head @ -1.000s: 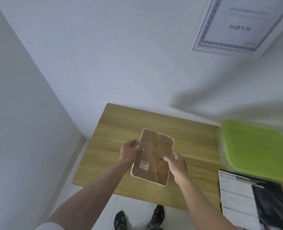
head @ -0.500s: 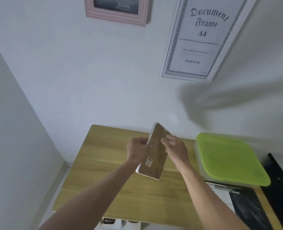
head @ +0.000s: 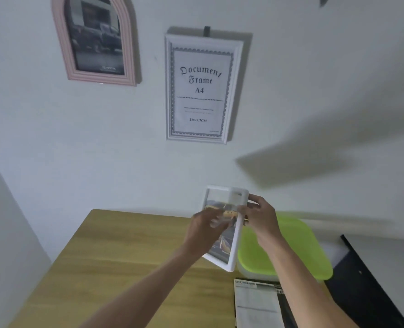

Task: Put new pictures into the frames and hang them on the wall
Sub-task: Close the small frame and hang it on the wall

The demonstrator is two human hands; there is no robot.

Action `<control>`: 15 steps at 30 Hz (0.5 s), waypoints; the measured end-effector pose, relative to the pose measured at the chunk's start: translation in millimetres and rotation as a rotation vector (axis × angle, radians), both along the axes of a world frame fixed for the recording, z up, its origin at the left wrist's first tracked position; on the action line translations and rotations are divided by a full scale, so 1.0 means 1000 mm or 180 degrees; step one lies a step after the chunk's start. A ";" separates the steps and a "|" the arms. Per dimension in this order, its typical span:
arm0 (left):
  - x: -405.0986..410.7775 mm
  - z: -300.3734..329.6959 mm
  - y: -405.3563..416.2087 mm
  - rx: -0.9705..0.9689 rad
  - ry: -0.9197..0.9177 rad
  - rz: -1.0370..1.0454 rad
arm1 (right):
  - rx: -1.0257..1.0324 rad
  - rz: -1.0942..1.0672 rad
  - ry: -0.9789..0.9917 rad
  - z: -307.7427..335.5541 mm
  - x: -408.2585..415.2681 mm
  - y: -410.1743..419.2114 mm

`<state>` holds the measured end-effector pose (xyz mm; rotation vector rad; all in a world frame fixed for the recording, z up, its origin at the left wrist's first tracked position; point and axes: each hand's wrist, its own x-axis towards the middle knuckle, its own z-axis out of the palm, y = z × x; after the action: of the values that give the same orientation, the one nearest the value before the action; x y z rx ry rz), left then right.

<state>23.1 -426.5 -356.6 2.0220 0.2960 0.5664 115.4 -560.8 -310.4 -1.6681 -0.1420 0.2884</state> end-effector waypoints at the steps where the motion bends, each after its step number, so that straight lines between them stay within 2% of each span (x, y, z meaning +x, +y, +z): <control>1: 0.007 0.008 -0.005 0.0228 -0.0130 0.0190 | 0.0035 0.0025 -0.0028 0.007 0.007 -0.016; 4: 0.031 0.032 -0.011 0.0723 0.0011 0.0723 | 0.0141 0.0099 -0.0132 0.029 0.027 -0.059; 8: 0.063 0.065 -0.017 0.0263 0.0314 0.0487 | 0.0380 0.0190 -0.0270 0.064 0.053 -0.099; 13: 0.097 0.120 -0.020 -0.0067 -0.0022 0.0264 | 0.0666 0.0290 -0.0515 0.112 0.091 -0.120; 15: 0.111 0.146 -0.018 -0.0056 -0.0161 0.0257 | 0.0532 0.0276 -0.0871 0.132 0.105 -0.120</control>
<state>134.3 -444.7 -210.9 1.9824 0.3522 0.6622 220.7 -681.2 -178.8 -1.5308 -0.4328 0.1083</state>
